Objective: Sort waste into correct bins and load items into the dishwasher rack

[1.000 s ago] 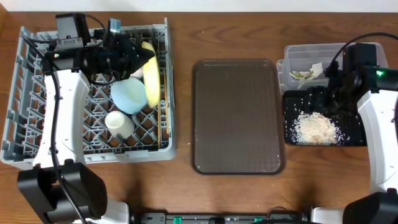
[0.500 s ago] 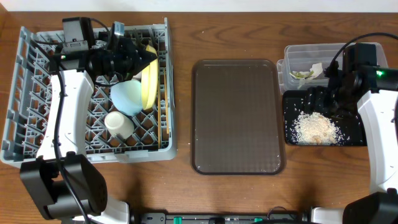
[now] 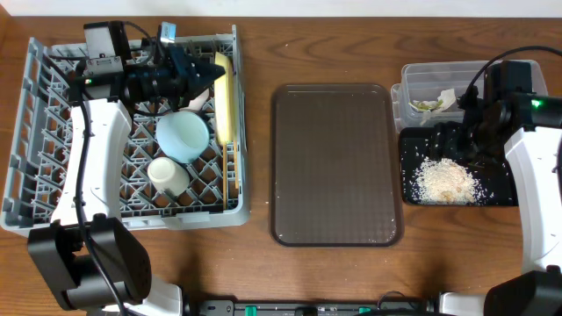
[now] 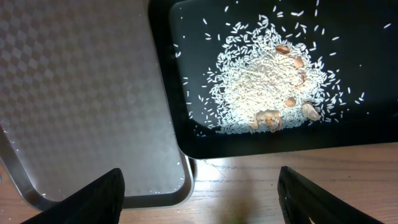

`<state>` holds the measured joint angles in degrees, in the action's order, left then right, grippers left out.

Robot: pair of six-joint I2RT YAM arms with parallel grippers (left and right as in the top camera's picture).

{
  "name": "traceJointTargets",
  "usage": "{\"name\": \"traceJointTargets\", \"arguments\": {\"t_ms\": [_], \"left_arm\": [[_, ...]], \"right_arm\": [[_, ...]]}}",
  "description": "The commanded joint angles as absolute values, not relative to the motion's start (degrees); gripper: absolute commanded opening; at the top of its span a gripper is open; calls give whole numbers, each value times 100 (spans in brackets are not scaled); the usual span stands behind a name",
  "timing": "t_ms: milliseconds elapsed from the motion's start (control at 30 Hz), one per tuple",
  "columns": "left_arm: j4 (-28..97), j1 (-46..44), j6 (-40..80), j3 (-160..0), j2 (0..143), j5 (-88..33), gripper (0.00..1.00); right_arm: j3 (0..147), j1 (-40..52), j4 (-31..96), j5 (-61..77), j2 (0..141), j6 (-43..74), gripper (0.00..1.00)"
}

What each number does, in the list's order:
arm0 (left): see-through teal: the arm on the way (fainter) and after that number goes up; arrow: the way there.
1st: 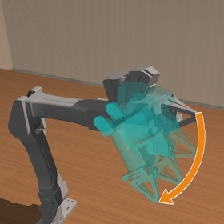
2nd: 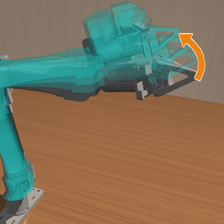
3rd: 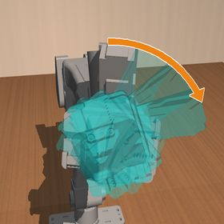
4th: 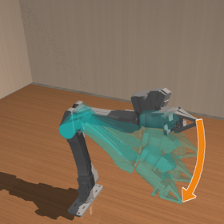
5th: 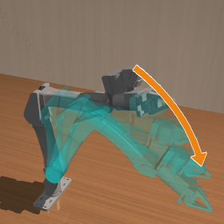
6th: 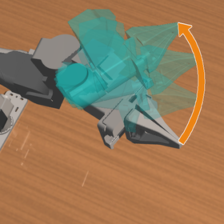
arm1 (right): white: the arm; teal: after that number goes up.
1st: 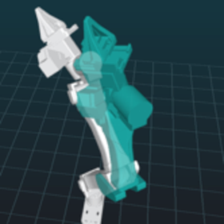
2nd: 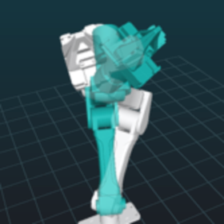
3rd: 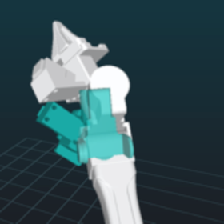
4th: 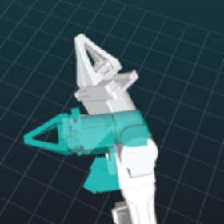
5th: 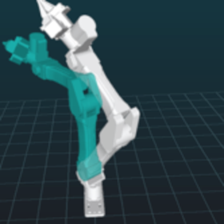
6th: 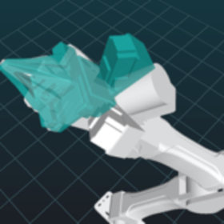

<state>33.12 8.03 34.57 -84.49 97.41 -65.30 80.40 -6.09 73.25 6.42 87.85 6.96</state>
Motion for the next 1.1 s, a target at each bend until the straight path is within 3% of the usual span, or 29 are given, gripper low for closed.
{"name": "traceJointTargets", "arguments": {"t_ms": [0, 333, 467, 600, 800, 1067], "left_arm": [[3354, 790, 3590, -8377, 9625, -6626, 6], [3514, 790, 3295, -8003, 9633, -4908, 6], [3485, 792, 2814, -8005, 9629, -4685, 40], [3579, 792, 2322, -8016, 9548, -4650, 65], [3765, 794, 1734, -8016, 8853, -3133, 75], [4355, 652, 1406, -8016, 7640, -1527, 78]], "right_arm": [[8060, -635, 7328, 626, 8785, 659, 77], [8060, -635, 7334, 626, 8785, 657, 77], [8060, -635, 7349, 624, 8785, 657, 77], [8060, -635, 7306, 626, 8785, 657, 77], [8060, -628, 6888, 939, 8785, 652, 80], [8060, -226, 5218, 1933, 8785, -128, 86]]}}
